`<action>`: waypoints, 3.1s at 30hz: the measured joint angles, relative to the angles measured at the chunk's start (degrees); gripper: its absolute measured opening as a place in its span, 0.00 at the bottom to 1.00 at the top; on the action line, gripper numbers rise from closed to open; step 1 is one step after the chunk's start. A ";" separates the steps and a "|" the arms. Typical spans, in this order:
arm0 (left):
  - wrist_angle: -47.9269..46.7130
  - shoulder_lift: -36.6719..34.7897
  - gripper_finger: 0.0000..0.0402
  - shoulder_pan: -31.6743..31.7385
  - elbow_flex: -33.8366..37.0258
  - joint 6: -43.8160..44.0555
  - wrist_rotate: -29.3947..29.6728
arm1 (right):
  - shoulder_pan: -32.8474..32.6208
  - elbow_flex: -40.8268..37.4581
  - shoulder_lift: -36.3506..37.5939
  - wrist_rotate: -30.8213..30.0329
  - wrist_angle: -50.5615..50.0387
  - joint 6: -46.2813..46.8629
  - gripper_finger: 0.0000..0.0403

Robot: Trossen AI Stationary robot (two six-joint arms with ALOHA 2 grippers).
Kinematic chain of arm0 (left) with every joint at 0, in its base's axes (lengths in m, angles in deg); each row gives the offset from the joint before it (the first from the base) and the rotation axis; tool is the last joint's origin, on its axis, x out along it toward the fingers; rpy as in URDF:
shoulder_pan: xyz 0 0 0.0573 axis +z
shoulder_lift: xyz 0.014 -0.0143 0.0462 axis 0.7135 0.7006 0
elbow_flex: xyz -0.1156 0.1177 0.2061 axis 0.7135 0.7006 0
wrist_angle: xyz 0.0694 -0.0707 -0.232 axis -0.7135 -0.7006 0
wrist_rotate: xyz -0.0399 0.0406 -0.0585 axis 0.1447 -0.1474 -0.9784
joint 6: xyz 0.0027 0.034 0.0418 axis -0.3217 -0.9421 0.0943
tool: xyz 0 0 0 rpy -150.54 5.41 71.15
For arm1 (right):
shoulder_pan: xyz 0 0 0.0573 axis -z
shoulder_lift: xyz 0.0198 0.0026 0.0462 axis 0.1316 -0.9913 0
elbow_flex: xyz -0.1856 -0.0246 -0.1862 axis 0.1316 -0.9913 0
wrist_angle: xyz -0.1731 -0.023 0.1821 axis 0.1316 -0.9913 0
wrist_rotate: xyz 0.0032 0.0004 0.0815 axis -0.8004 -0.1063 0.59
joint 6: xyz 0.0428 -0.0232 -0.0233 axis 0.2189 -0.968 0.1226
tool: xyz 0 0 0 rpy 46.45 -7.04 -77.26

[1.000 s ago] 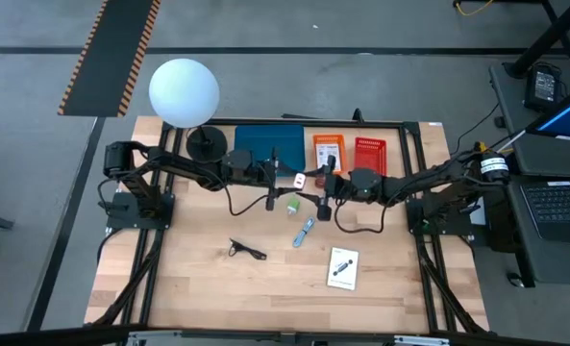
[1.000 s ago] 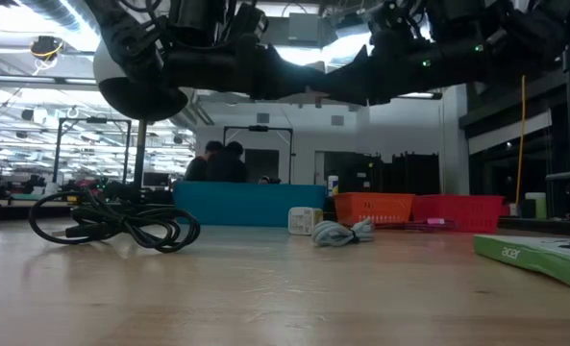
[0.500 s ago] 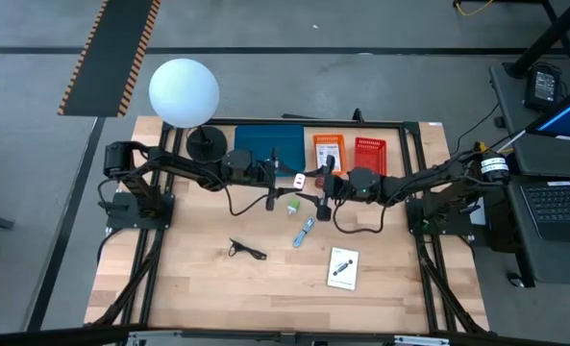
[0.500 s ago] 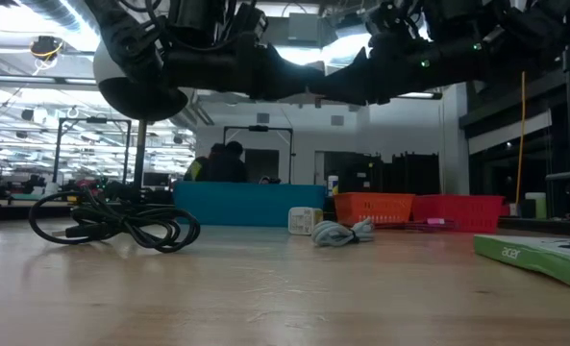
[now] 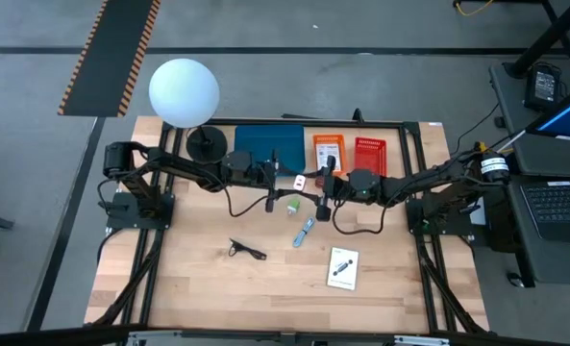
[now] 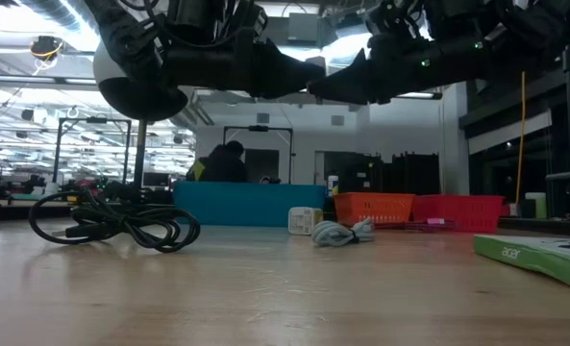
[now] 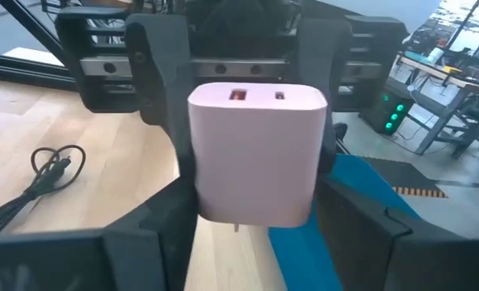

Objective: Pick and place items into bin
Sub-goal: Put the light pink charger adapter into the red bin

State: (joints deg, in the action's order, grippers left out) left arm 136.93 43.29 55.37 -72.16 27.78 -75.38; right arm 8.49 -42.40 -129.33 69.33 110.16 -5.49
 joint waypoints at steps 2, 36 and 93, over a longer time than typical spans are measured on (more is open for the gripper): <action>0.04 -0.02 0.48 0.00 -0.02 0.06 0.10 | 0.00 0.00 0.00 -0.02 0.00 0.00 0.49; -13.68 -7.18 0.60 1.67 -0.06 0.63 0.61 | 0.09 -0.11 -0.07 -0.97 0.47 0.02 0.41; -11.84 -14.53 0.01 1.55 8.86 -12.44 1.11 | 9.09 12.20 20.24 -26.39 -78.93 41.82 0.41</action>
State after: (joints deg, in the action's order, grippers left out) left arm 125.09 28.75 56.92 -63.30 15.33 -74.27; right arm 17.58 -30.20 -109.09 42.94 31.23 36.33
